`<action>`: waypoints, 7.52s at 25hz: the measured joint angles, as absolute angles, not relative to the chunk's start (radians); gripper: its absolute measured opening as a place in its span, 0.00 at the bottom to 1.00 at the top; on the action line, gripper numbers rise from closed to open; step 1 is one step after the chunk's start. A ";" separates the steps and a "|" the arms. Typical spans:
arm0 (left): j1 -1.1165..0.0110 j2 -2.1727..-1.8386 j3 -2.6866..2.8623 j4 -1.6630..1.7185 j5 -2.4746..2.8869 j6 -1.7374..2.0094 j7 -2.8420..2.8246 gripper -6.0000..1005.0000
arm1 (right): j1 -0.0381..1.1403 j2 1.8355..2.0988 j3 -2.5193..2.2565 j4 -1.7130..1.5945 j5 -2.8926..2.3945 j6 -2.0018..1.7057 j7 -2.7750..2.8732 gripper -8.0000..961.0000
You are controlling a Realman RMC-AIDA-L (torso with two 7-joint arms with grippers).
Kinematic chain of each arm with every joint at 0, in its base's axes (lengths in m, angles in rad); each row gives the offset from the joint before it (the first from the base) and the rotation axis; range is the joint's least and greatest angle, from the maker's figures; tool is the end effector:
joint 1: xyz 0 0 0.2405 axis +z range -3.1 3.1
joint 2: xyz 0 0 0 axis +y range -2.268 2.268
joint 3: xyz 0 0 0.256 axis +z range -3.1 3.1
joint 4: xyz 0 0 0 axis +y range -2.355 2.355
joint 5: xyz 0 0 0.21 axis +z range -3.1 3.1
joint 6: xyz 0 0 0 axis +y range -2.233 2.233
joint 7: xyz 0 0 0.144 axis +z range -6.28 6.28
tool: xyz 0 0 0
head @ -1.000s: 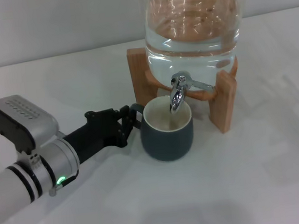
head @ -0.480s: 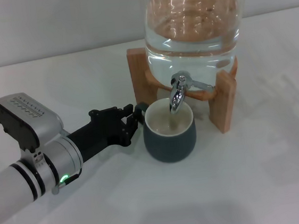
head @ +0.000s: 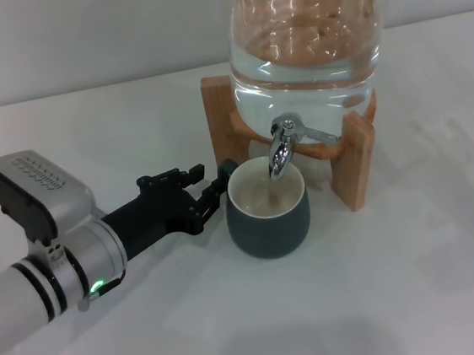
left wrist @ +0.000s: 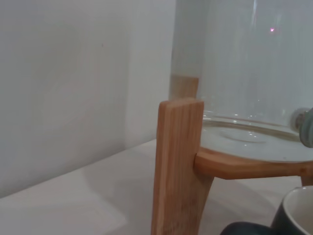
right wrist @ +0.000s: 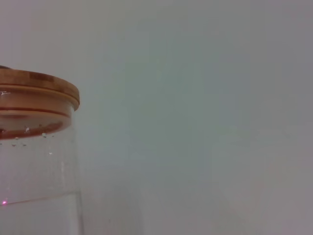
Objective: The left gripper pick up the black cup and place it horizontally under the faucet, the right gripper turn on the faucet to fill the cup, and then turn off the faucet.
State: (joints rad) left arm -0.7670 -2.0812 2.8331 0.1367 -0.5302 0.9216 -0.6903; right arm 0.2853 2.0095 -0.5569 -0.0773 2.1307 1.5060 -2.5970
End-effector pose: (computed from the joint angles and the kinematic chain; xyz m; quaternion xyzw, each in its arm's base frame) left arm -0.2295 0.3563 -0.1215 -0.9218 -0.1937 -0.2269 0.2474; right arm 0.3703 0.2676 0.0546 -0.6709 0.2285 0.3923 0.5863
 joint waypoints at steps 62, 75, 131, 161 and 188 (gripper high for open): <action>-0.509 -2.074 2.839 -0.223 -0.928 1.278 -0.831 0.62 | 0.173 2.008 -1.239 -1.155 1.673 1.463 -1.530 0.75; -0.510 -2.074 2.834 -0.227 -0.928 1.278 -0.831 0.62 | 0.149 2.008 -1.234 -1.182 1.688 1.498 -1.529 0.75; -0.474 -2.069 2.832 -0.239 -1.071 1.337 -0.778 0.61 | 0.118 2.005 -1.429 -1.207 1.781 1.277 -1.542 0.75; -0.438 -2.070 2.839 -0.262 -1.229 1.391 -0.776 0.61 | 0.112 2.006 -0.996 -0.815 1.953 1.544 -1.971 0.75; -0.396 -2.079 2.832 -0.218 -1.354 1.395 -0.644 0.61 | 0.162 2.008 -0.751 -0.169 2.247 1.559 -2.579 0.75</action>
